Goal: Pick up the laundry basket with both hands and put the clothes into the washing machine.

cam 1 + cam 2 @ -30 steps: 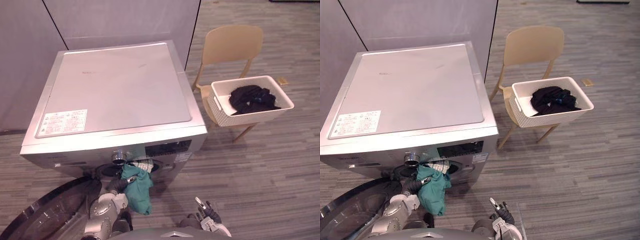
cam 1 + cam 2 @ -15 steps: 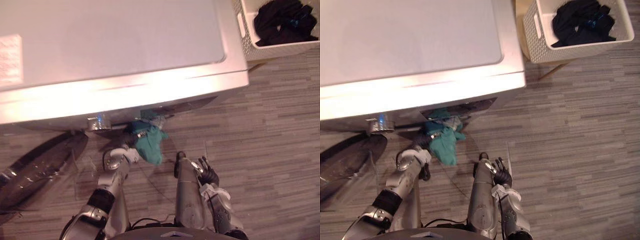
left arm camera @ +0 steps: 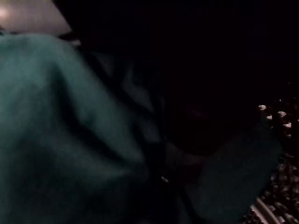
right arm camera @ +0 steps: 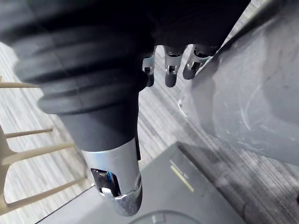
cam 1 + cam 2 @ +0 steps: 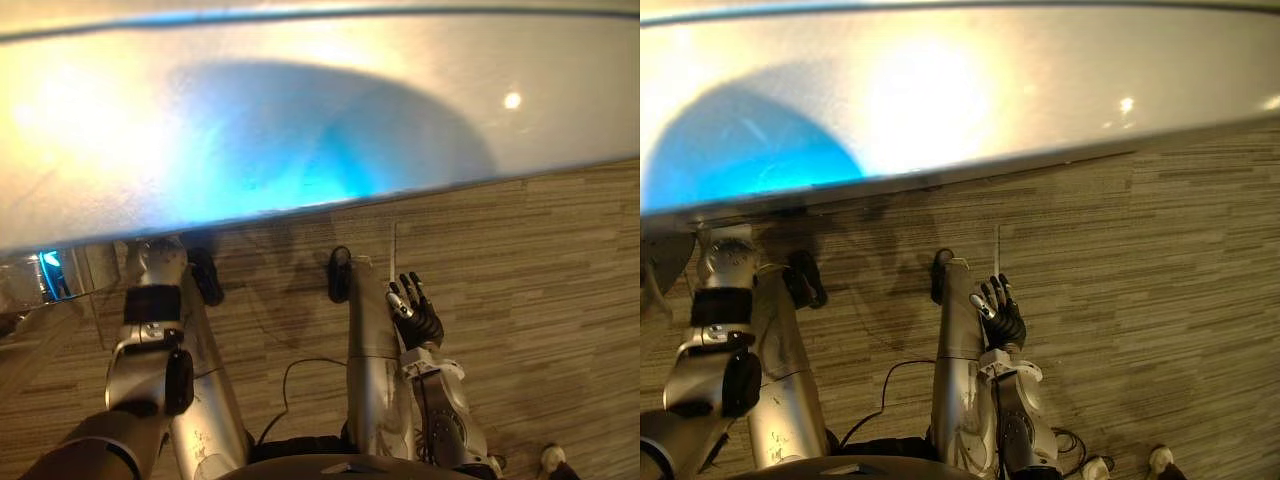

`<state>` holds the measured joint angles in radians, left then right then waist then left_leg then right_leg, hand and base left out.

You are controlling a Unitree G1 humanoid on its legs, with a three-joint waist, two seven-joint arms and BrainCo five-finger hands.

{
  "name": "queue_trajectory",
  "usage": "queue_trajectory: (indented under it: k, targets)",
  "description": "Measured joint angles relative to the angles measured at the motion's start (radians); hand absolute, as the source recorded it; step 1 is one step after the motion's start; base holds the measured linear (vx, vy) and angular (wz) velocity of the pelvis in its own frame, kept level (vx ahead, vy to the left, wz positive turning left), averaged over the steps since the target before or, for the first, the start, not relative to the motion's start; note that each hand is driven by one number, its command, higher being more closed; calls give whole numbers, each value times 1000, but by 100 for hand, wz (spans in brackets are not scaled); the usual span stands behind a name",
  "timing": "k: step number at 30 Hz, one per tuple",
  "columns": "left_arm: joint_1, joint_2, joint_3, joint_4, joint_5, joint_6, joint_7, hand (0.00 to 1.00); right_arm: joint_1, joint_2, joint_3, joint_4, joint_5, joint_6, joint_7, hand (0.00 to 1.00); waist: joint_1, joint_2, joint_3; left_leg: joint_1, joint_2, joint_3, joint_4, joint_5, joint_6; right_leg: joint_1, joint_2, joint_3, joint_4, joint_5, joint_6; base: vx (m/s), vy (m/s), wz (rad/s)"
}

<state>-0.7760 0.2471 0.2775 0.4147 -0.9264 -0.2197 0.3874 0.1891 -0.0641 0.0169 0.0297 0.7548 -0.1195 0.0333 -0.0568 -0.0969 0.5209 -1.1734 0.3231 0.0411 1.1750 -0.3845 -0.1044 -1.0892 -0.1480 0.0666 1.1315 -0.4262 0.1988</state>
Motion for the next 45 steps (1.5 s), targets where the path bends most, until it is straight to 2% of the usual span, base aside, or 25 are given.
queue_trajectory:
  k: [3,4,7,8,9,11,13,14,16,17,18,19,21,23,26,28,30,32,35,37,39,43,45]
  targets:
    - [-120,36,-15,42,-55,-12,6,100,3,1,1,-5,6,-7,1,0,1,-2,1,-9,1,1,5,-1,2,-8,0,2,-1,1,0,-50,-12,-2]
    - [-198,70,-41,91,-78,-15,6,100,3,1,1,-7,7,-7,1,0,1,-3,0,-18,3,3,6,-1,3,-17,3,3,-1,4,0,-54,-22,-13]
    - [-438,210,-155,189,-88,37,2,100,4,6,-3,-7,29,-7,2,0,-5,-4,0,-49,19,7,12,0,5,-49,23,8,-14,23,-1,-22,-5,-18]
    - [-472,229,-174,193,-86,44,1,100,4,10,-4,-6,29,-6,2,0,-6,-4,0,-50,21,10,12,0,5,-50,26,10,-16,25,0,12,1,-15]
    - [-481,241,-186,167,-63,24,-26,100,6,21,-4,-7,31,-5,7,0,-13,-8,2,-50,26,14,12,0,5,-50,29,10,-20,26,0,27,-20,-11]
    - [-503,245,-263,165,-52,24,-21,100,54,40,-15,-10,38,-6,13,0,4,-15,5,-50,35,17,11,1,5,-51,33,5,-17,26,-1,28,-31,-2]
    - [-504,256,-295,165,-48,23,-19,100,92,47,-26,-12,43,-6,24,0,4,-16,5,-50,35,17,13,1,5,-52,33,5,-12,26,-2,3,-14,2]
    - [-504,266,-306,165,-32,24,-17,0,111,49,-30,-12,44,-5,27,0,2,-16,5,-50,35,17,15,1,6,-52,32,6,-10,26,-2,0,0,0]
    - [-504,289,-330,192,106,23,-14,0,145,48,-30,-10,44,-3,40,0,-4,-17,4,-49,35,17,19,4,10,-54,32,7,-4,26,-2,-43,-15,-1]
    - [-504,296,-341,204,131,24,-13,0,150,48,-31,-10,45,-3,49,0,-6,-17,4,-49,35,17,20,6,12,-54,32,7,-3,26,-3,-55,-20,-2]
    - [-504,311,-369,238,245,51,-12,0,153,47,-31,-9,45,-3,57,0,-11,-17,4,-45,36,20,20,8,12,-54,32,10,0,29,-6,-57,-22,-2]
    - [-504,313,-381,252,293,63,-12,0,153,47,-31,-9,45,-3,60,0,-12,-17,4,-43,36,22,20,9,13,-54,32,12,1,29,-7,-65,-31,-4]
    - [-502,316,-433,315,472,117,-41,0,153,47,-30,-9,45,-3,90,0,-7,-17,4,-25,36,33,11,15,13,-49,32,20,2,32,-11,-51,-43,-2]
    - [-495,316,-439,324,525,140,-57,0,153,47,-29,-9,45,-3,95,0,-5,-17,4,-16,36,36,4,18,13,-45,32,20,-2,34,-14,-14,-19,-1]
    - [-431,294,-420,325,588,150,-68,0,153,47,-28,-7,45,-3,95,0,-6,-18,3,23,38,42,-16,21,8,-10,34,20,-20,36,-17,-5,-20,-2]
    - [-385,241,-363,341,592,152,-69,0,153,47,-26,-6,45,-3,95,0,-4,-19,-3,44,38,42,-34,27,6,13,35,14,-36,39,-20,1,-17,1]
    - [-335,186,-315,369,515,153,-71,0,153,47,-18,-1,45,-3,93,0,-6,-19,-39,43,39,42,-57,37,2,12,37,7,-55,46,-25,0,-51,1]
    - [-258,116,-257,406,388,147,-75,0,153,46,-1,11,47,-4,88,0,-6,-19,-77,44,39,42,-86,53,-2,12,43,1,-78,56,-32,6,-54,0]
    - [-139,36,-168,462,269,138,-95,0,146,47,12,25,60,-4,83,0,-8,-21,-85,74,40,49,-125,72,-9,33,48,-3,-107,70,-37,5,-47,-3]
    - [-73,-3,-119,478,229,137,-97,0,138,47,16,26,64,-4,66,0,-11,-21,-85,93,40,53,-152,84,-10,50,48,-9,-127,78,-42,3,-45,3]
    - [51,-42,-68,478,158,135,-112,0,117,47,19,28,65,-4,48,0,-8,-21,-85,134,39,60,-212,114,-15,86,48,-21,-173,96,-53,7,-79,5]
    - [285,-101,10,471,169,136,-142,0,86,49,20,34,65,-5,45,0,3,-20,-85,255,28,83,-345,169,-30,187,42,-40,-264,123,-69,50,-83,8]
    - [431,-139,26,468,289,127,-175,0,77,48,18,65,64,-9,45,0,17,-19,-86,368,9,98,-448,206,-37,284,29,-55,-322,131,-75,105,-90,23]
